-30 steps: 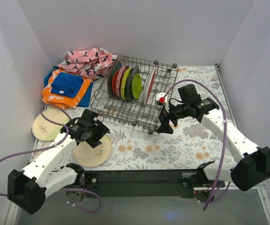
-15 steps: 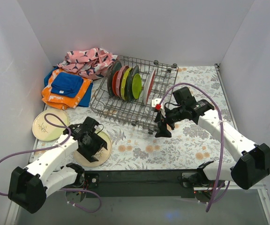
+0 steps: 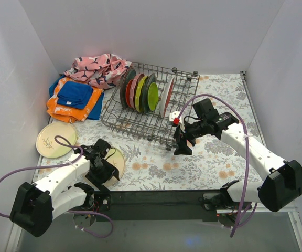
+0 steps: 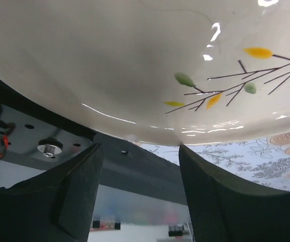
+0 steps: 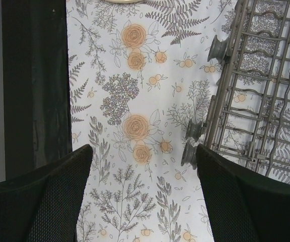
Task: Load the plates into the dish rack
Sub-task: Grab a plate with the left arm
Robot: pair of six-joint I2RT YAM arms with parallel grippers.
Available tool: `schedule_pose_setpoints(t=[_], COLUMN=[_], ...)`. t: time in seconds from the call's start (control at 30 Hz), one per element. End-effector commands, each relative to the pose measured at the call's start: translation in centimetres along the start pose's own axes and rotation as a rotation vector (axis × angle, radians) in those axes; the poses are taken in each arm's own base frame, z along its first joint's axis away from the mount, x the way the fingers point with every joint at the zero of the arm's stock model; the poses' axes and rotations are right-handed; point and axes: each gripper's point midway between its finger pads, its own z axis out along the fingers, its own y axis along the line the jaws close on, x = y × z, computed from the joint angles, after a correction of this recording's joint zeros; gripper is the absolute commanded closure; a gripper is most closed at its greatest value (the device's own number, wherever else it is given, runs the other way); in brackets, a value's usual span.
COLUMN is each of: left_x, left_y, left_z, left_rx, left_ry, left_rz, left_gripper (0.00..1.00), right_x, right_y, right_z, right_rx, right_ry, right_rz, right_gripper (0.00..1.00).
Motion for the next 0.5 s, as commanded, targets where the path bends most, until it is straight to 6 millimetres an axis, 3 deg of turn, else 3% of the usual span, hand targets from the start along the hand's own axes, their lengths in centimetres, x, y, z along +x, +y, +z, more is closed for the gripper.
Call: schedule_pose_setpoints(t=[0.0, 0.27, 0.47], left_x=[-0.3, -1.5, -2.8], left_y=[-2.2, -2.1, -4.4], left_z=[0.7, 2.0, -1.1], left_rx=[0.015, 0.042, 0.143], left_ry=[0.026, -0.010, -0.079], left_rz=[-0.527, -0.631, -0.600], left_gripper=[0.41, 0.43, 0.43], right_x=[0.0, 0.3, 0.7], right_y=[0.1, 0.4, 0.5], right_z=[0.0, 0.0, 0.0], right_rx=[0.002, 0.006, 0.008], right_ry=[0.000, 0.002, 0.009], right_rz=[-0.011, -0.003, 0.003], right_gripper=[0.12, 0.12, 0.12])
